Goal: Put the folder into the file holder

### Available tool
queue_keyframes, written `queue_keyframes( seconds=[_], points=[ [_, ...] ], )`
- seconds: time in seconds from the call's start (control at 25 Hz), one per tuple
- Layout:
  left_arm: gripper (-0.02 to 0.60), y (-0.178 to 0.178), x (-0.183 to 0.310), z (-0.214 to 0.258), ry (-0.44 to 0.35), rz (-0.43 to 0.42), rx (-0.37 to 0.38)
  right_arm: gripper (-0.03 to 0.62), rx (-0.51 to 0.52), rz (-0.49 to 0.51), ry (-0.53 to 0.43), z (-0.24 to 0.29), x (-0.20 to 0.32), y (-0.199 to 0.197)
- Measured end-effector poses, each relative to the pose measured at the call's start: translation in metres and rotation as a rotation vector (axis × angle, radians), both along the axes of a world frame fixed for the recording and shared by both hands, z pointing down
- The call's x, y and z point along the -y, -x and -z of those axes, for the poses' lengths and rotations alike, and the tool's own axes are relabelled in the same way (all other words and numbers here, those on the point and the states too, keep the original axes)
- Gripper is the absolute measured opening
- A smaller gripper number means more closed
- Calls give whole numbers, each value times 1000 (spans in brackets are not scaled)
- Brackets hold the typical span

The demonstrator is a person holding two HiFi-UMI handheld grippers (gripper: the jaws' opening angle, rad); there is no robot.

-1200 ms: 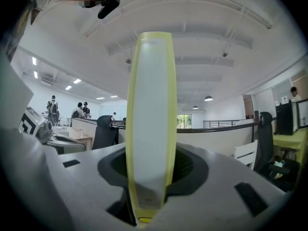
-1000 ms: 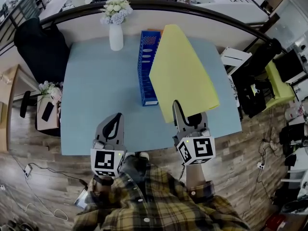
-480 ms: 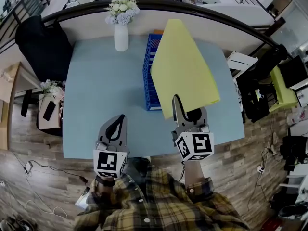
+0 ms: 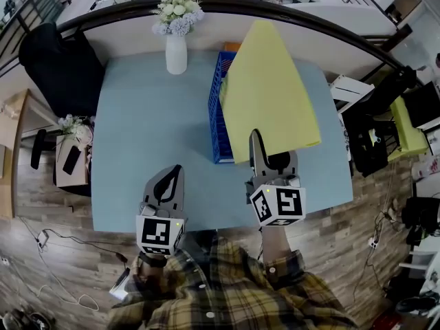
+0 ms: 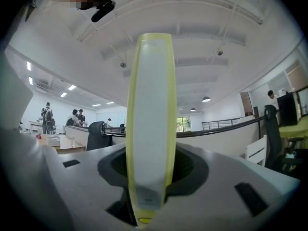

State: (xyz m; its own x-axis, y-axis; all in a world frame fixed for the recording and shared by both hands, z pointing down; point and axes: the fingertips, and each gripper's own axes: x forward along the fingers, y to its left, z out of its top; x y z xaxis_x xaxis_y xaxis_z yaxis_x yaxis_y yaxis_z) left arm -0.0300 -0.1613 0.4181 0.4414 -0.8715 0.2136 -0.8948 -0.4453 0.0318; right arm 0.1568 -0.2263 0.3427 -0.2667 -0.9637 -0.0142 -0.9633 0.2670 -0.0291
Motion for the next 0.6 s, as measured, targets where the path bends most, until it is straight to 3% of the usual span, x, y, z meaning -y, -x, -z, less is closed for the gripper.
queue_keyframes(
  seconds=[0.6],
  points=[
    [-6, 3, 15, -9, 25, -4, -7, 166, 20, -21, -10, -11, 24, 13]
  ],
)
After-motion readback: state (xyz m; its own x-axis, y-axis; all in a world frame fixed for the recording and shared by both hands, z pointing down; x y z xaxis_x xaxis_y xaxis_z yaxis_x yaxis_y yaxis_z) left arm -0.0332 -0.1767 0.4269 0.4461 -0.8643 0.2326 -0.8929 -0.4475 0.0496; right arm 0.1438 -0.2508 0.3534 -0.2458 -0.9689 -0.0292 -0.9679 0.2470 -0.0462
